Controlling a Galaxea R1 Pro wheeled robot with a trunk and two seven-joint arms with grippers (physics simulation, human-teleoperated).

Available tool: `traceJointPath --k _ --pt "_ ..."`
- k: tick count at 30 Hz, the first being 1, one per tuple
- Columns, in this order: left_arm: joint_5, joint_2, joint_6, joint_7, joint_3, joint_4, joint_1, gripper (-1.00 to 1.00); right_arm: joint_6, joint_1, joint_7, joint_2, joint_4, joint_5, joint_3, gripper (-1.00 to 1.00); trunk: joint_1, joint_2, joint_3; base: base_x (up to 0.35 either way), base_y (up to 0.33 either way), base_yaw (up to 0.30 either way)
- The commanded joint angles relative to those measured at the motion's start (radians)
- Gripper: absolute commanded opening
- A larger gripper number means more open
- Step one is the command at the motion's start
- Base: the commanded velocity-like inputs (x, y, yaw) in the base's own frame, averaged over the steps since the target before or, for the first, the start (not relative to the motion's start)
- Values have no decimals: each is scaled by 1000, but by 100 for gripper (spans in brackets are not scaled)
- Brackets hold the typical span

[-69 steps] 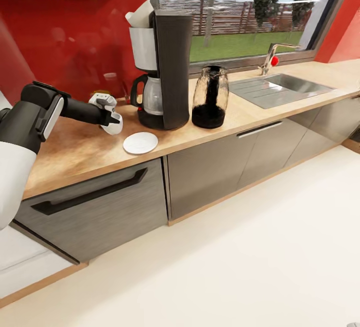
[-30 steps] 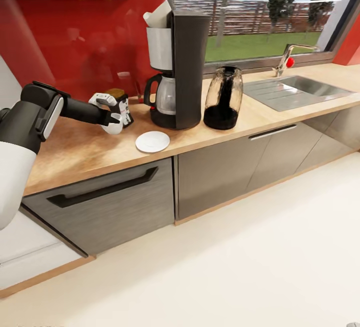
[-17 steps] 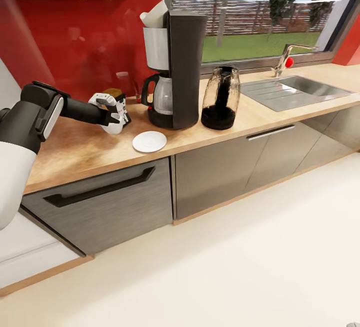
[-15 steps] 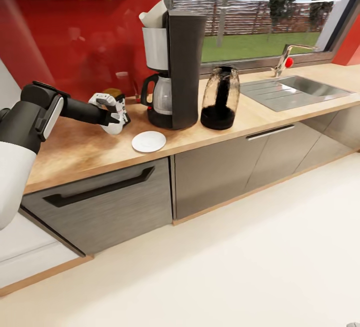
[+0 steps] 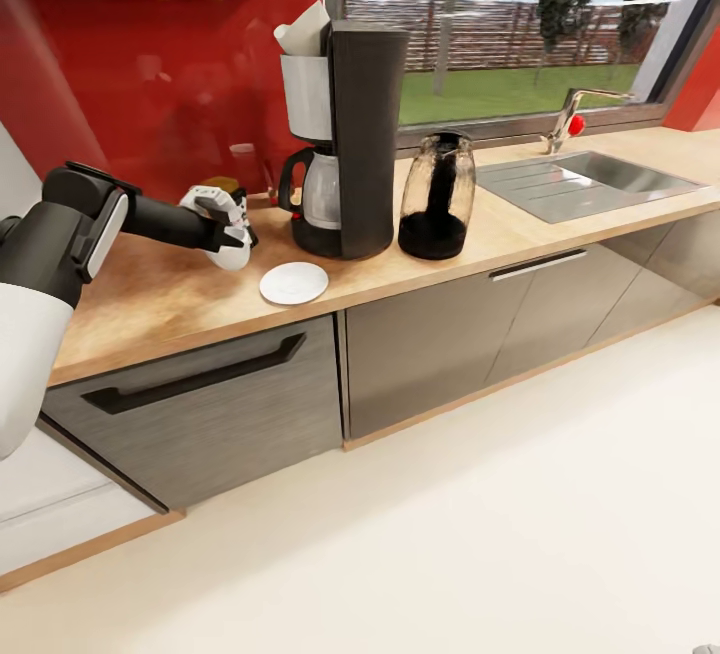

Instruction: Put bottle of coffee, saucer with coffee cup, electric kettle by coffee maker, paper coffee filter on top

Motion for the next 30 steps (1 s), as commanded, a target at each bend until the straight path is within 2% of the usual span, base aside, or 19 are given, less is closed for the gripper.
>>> traceJointPath --k 1,5,16,25,29,30 --pt "-5 1 2 -14 -3 -1 -1 -100 3 -1 3 0 1 -9 5 100 0 0 -1 0 0 0" --pt "-5 0 2 -49 -5 -1 -1 -100 3 -1 1 0 1 -9 5 100 0 0 -1 0 0 0" --pt "-4 -2 2 -63 -11 -6 -1 -100 3 -1 -1 0 1 -9 5 100 0 0 -1 0 0 0" --pt "1 -5 4 -65 -13 -79 -1 -100 3 -1 -1 0 1 -9 5 100 0 0 -1 0 0 0" --pt "3 -10 5 -65 -13 -90 -1 -100 3 0 -2 0 1 -9 5 100 0 0 -1 0 0 0" --pt "4 -23 4 -68 -13 -92 -1 -100 3 0 -1 0 1 -9 5 100 0 0 -1 0 0 0"
